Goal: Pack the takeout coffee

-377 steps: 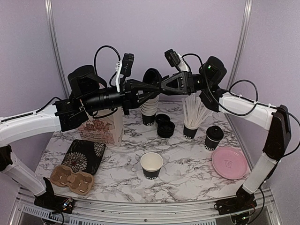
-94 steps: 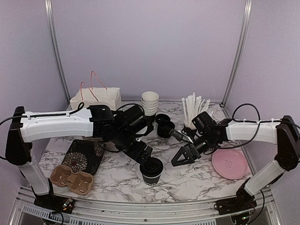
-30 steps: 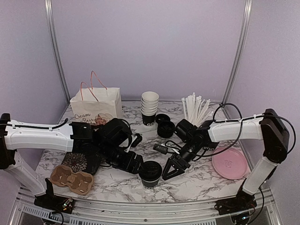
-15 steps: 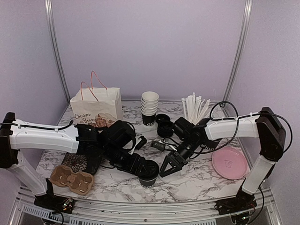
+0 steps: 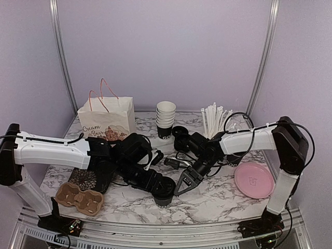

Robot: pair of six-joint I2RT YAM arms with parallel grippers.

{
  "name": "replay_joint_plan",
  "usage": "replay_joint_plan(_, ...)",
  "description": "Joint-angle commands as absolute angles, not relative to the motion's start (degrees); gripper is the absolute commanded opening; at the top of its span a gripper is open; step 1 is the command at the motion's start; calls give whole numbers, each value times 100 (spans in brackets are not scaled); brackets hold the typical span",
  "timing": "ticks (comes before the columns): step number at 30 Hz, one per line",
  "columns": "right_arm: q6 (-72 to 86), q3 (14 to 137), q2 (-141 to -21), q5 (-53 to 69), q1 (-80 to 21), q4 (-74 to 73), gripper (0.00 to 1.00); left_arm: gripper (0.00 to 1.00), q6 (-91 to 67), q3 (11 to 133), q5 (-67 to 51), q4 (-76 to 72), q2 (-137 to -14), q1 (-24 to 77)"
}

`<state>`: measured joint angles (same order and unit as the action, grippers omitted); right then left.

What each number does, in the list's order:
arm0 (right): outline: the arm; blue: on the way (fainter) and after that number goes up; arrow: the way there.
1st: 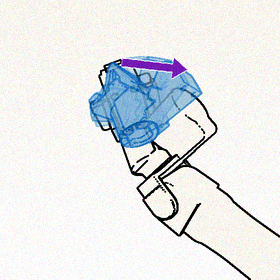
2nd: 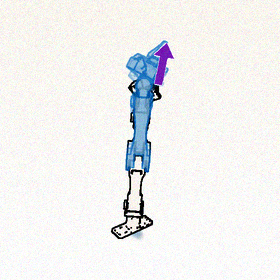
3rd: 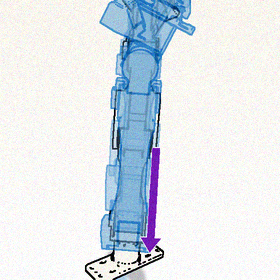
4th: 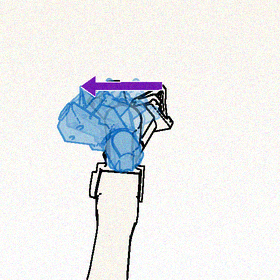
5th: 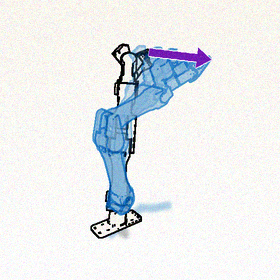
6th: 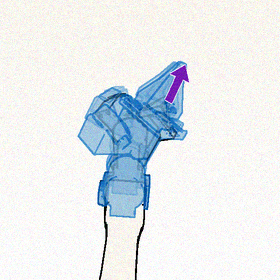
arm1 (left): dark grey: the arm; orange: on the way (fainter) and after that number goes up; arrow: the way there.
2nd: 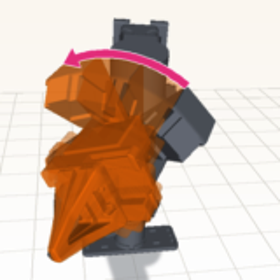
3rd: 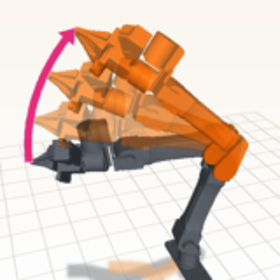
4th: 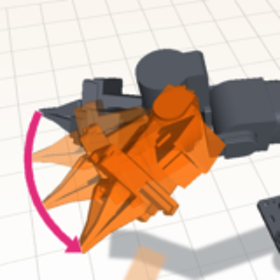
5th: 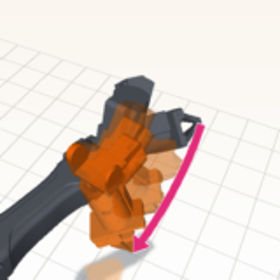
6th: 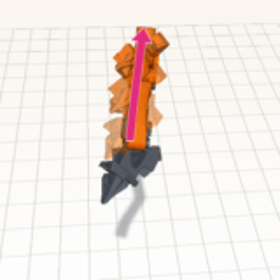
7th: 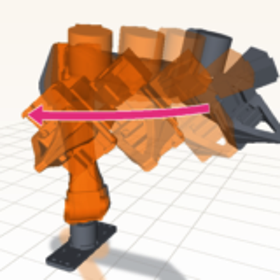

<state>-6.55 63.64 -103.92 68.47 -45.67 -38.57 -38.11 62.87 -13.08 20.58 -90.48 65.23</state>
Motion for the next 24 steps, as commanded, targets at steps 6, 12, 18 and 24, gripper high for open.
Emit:
replay_joint_plan(6,-79,6757,-10757,6547,-4196,-3162,38,65,-3638,5841,-1822,1445,-9435,6552)
replay_joint_plan(12,148,6758,-11082,6199,-4062,-3231,34,58,-3837,5535,-2338,999,-9431,6326)
replay_joint_plan(18,17,6955,-11090,6007,-4024,-3470,28,58,-3811,5628,-2404,1032,-9384,6211)
replay_joint_plan(24,-758,7237,-10846,5951,-4010,-3979,29,70,-3543,5950,-1945,1599,-9112,6179)
